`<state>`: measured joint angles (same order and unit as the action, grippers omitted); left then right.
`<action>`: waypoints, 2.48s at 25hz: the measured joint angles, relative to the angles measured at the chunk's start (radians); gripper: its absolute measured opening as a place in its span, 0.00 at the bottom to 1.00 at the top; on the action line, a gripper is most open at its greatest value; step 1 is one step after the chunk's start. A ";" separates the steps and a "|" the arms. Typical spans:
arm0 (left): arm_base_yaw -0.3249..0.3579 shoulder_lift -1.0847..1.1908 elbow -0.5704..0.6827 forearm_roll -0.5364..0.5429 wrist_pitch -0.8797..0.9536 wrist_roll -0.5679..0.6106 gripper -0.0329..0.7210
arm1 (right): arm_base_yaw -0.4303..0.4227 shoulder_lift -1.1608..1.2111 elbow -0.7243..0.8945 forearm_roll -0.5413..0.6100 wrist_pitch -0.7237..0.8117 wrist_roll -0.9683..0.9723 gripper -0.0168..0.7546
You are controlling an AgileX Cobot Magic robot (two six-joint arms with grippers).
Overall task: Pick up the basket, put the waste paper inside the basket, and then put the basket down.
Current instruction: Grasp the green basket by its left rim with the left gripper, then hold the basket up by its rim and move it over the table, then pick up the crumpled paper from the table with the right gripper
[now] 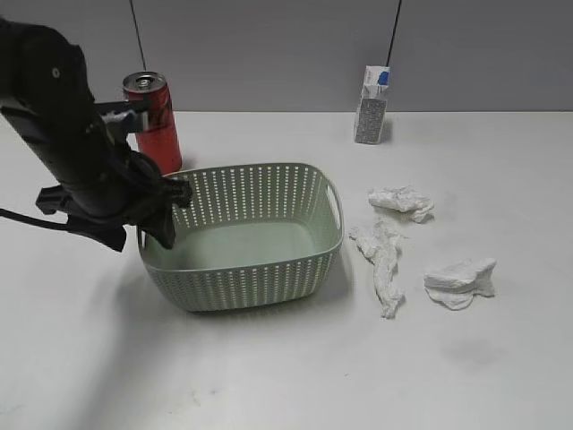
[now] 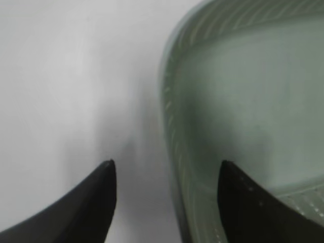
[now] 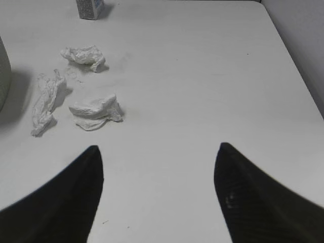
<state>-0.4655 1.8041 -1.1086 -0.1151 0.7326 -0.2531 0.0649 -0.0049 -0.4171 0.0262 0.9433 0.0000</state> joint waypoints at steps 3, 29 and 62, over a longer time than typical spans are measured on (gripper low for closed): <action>0.000 0.042 0.000 -0.010 -0.005 -0.001 0.68 | 0.000 0.000 0.000 0.000 0.000 0.000 0.69; -0.001 -0.187 0.012 0.034 0.090 -0.001 0.04 | 0.000 0.114 -0.025 0.026 -0.080 -0.008 0.70; -0.001 -0.226 0.188 0.000 -0.027 -0.001 0.04 | 0.174 1.859 -0.470 0.132 -0.494 -0.201 0.66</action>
<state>-0.4667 1.5778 -0.9210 -0.1148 0.7056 -0.2542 0.2394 1.8543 -0.8875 0.1582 0.4490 -0.2015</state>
